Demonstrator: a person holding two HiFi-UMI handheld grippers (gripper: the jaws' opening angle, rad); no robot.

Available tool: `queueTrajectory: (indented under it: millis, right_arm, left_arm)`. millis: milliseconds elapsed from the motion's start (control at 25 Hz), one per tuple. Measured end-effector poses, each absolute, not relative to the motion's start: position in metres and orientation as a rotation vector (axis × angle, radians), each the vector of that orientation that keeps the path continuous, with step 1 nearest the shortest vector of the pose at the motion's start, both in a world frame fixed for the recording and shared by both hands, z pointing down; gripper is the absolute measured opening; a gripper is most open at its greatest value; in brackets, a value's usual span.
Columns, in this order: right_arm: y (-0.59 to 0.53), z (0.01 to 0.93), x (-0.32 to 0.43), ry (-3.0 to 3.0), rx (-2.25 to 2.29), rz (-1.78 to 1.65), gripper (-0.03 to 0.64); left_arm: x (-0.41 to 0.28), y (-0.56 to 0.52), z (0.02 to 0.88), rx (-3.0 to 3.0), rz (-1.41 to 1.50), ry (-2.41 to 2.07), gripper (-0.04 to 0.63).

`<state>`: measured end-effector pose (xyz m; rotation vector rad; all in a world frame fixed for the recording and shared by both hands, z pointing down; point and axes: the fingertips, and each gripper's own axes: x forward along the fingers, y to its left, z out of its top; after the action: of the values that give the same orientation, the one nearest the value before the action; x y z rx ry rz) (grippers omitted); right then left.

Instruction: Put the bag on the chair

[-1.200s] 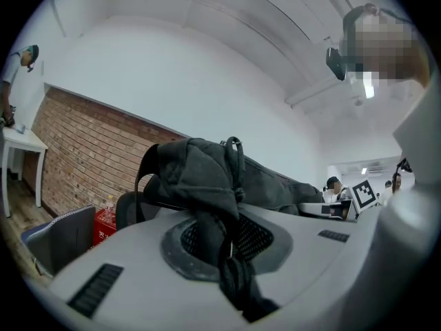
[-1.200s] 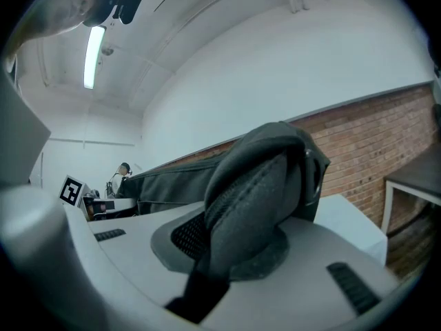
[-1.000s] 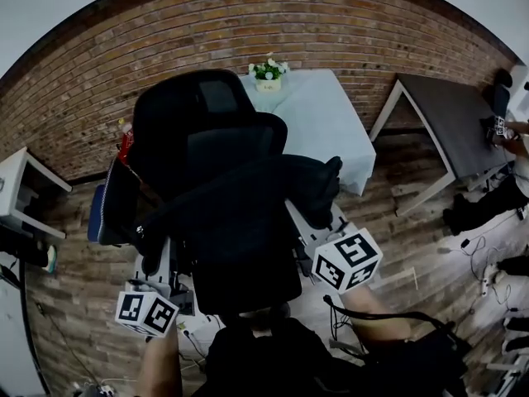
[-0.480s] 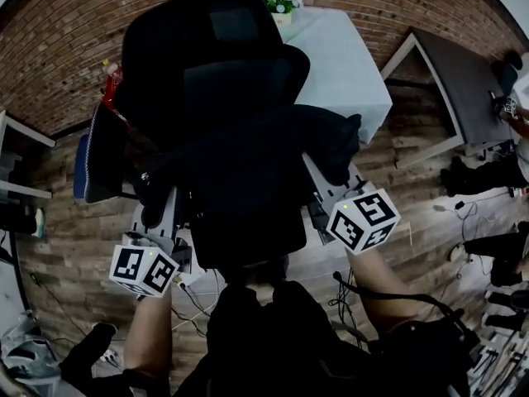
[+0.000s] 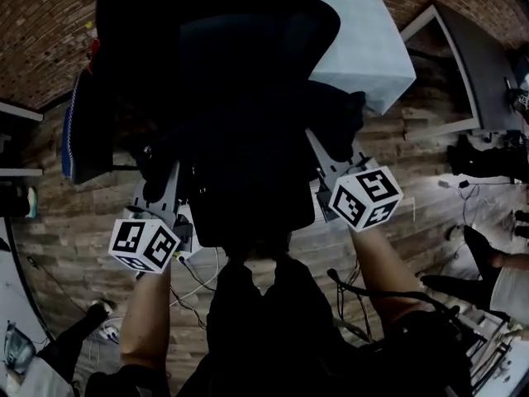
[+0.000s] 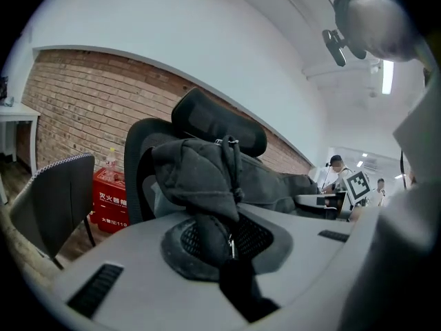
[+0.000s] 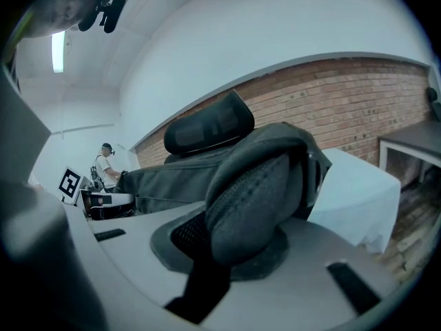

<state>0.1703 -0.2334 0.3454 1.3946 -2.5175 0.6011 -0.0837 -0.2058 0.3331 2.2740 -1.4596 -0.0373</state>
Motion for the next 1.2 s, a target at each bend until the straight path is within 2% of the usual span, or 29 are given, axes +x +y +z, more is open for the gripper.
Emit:
queueTrajectory:
  millis: [600, 1200]
  right_arm:
    - [-0.249, 0.480, 0.148, -2.371, 1.292, 0.743, 0.069]
    - [-0.209, 0.616, 0.153, -2.203, 1.199, 0.870, 0.071]
  left_arm:
    - [-0.105, -0.221, 0.467, 2.065, 0.126, -1.439, 0.052]
    - [-0.096, -0.179, 0.599, 1.880, 0.337, -1.427, 0.052]
